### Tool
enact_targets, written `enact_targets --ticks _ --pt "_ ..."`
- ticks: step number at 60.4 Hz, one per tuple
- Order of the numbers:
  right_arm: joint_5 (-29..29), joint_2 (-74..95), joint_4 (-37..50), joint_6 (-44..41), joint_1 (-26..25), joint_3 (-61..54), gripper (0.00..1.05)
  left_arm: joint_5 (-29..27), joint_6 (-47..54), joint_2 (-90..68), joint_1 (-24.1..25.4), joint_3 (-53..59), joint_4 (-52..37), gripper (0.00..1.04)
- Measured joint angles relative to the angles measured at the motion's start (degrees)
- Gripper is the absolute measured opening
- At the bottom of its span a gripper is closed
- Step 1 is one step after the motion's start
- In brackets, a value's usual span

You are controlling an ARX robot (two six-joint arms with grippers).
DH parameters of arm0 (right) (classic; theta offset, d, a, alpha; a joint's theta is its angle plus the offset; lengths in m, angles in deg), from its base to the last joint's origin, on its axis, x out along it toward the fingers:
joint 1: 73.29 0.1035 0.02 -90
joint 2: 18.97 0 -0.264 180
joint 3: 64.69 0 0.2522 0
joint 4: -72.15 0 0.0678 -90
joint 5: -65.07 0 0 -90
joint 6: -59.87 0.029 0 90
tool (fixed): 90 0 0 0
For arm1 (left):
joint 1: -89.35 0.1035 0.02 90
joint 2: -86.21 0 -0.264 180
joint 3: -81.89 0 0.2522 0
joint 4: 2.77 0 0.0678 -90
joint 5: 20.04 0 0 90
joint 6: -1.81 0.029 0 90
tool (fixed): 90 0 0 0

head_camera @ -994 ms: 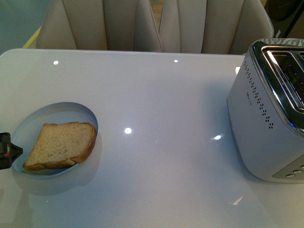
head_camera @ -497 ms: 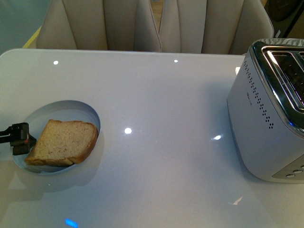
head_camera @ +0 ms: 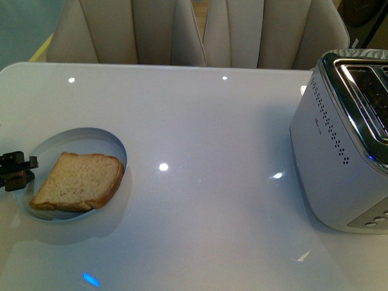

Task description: Left arm holds plate, right arm toasts bread

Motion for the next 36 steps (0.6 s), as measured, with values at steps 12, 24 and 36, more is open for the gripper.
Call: enact_targets --ticks 12,24,36 --pt "0.0 0.0 0.0 0.0 0.0 0.0 0.96 0.6 -0.3 -0.3 -0.2 -0.2 0.2 0.13" --pt "0.0 0.0 0.0 0.0 0.0 0.0 0.96 3.1 -3.6 0.1 0.1 -0.4 0.9 0.04" --pt "0.0 0.0 0.0 0.0 0.0 0.0 0.96 6.5 -7.0 2.2 0.7 2.8 0.9 0.04"
